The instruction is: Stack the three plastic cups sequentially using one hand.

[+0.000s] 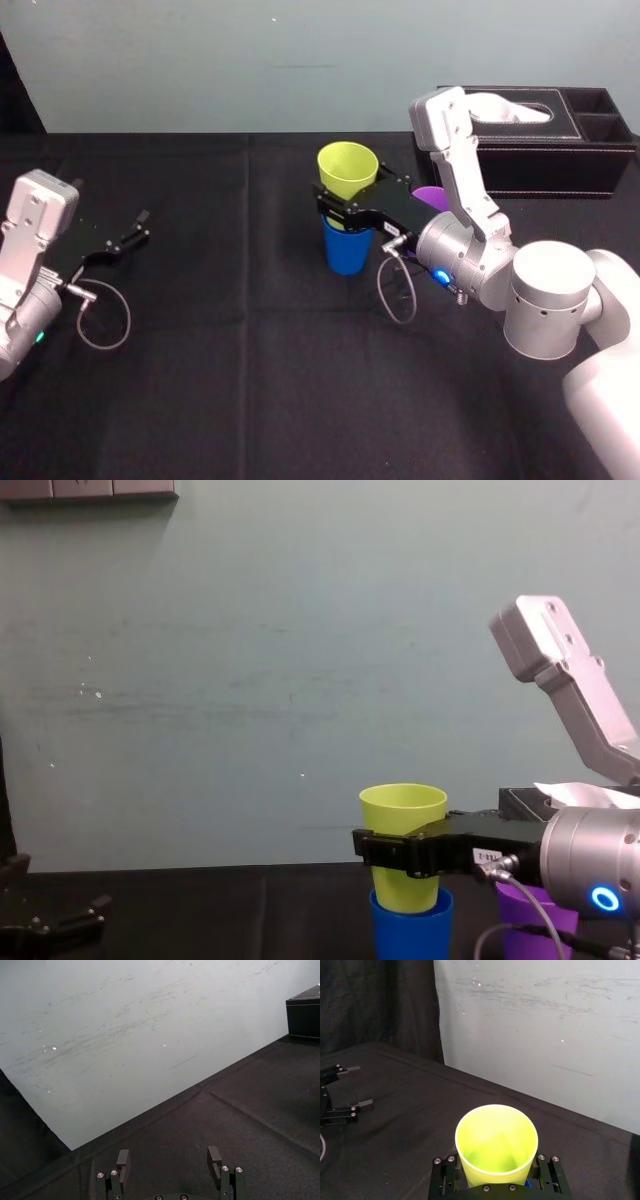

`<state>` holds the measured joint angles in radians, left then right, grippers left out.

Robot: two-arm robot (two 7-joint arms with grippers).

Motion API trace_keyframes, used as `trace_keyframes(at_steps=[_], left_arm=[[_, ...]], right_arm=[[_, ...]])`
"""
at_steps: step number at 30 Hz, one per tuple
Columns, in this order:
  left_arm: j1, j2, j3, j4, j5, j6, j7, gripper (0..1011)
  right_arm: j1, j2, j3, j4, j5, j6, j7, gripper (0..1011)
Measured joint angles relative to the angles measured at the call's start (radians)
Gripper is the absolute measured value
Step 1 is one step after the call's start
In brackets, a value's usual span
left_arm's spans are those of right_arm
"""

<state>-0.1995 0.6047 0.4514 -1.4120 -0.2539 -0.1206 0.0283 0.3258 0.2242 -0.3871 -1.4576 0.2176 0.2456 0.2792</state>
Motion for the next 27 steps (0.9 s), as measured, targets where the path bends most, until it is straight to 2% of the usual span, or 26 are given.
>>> trace_keyframes(at_steps=[13, 27], left_arm=[[0.0, 0.0, 0.0, 0.0, 0.0, 0.0, 0.0, 1011], [0.0, 0.0, 0.0, 0.0, 0.0, 0.0, 0.0, 1012]], right_arm=[[0.01, -0.02, 0.01, 0.05, -0.011, -0.027, 0.0, 734], [0.006, -0.037, 0.015, 0.075, -0.017, -0.045, -0.001, 734]])
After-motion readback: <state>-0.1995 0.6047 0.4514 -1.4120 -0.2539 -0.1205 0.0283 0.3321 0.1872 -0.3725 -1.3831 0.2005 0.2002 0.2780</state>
